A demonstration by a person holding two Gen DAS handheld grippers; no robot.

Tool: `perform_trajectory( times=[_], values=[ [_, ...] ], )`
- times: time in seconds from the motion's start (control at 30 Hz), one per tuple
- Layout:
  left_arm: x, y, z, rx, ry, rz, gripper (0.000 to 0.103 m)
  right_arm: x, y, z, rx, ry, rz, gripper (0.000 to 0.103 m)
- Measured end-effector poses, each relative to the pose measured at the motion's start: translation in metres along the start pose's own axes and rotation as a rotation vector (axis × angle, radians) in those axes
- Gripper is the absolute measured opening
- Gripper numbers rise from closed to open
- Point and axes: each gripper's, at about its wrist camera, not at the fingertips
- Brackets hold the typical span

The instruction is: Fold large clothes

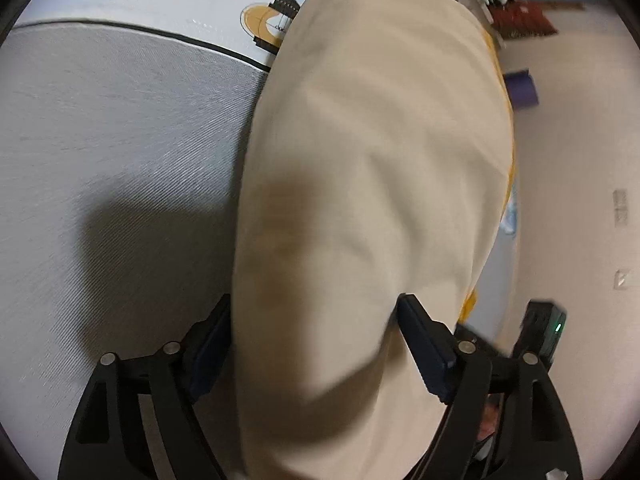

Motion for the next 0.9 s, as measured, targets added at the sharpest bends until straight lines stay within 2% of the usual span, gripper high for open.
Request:
perform_trajectory(
  times=[0.03, 0.1, 0.17, 0.23, 0.4, 0.47, 0.57, 0.63, 0.73, 0.77, 0.87, 0.9],
  values=[
    [0.004, 0.0, 0.002, -0.015, 0.013, 0.004, 0.077, 0.001, -0.002, 0.0, 0.012, 0.007, 0.003, 0.047],
    [0.008, 0.005, 0.001, -0.004, 0.055, 0.026, 0.069, 0.002, -0.006, 0.001, 0.026, 0.026, 0.007, 0.036],
    [0.007, 0.012, -0.006, 0.006, 0.095, 0.046, 0.056, 0.003, -0.014, 0.0, 0.016, 0.046, 0.003, 0.03],
    [0.006, 0.022, -0.023, 0.014, 0.132, 0.074, 0.048, 0.007, -0.025, 0.0, 0.012, 0.074, -0.006, 0.024],
    [0.02, 0.018, -0.078, 0.059, 0.246, 0.077, 0.047, 0.02, -0.075, 0.001, 0.097, 0.152, -0.064, 0.017],
    [0.026, 0.004, -0.094, 0.095, 0.251, 0.045, 0.051, 0.024, -0.095, 0.004, 0.109, 0.17, -0.095, 0.017],
    [0.026, -0.023, -0.111, 0.168, 0.27, -0.038, 0.052, 0.028, -0.113, 0.017, 0.067, 0.115, -0.115, 0.018],
    [0.021, -0.029, -0.128, 0.2, 0.318, -0.054, 0.052, 0.022, -0.113, 0.018, 0.005, 0.095, -0.107, 0.025],
    [0.003, -0.021, -0.154, 0.247, 0.382, -0.009, 0.056, 0.012, -0.107, 0.005, -0.062, 0.118, -0.076, 0.03],
    [-0.011, -0.014, -0.161, 0.289, 0.41, 0.026, 0.06, 0.007, -0.107, -0.001, -0.093, 0.135, -0.076, 0.031],
    [-0.048, 0.011, -0.166, 0.405, 0.475, 0.12, 0.073, -0.02, -0.107, -0.034, -0.256, 0.244, -0.062, 0.036],
    [-0.069, 0.021, -0.168, 0.457, 0.517, 0.157, 0.074, -0.031, -0.108, -0.046, -0.271, 0.286, -0.045, 0.037]
  ],
)
Point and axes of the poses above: each gripper's, at about its wrist camera, not at the fingertips, and z roughly the way its jaws point, y to its right, x to its top, and after that the axes turned 9 degrees about -y, right-handed
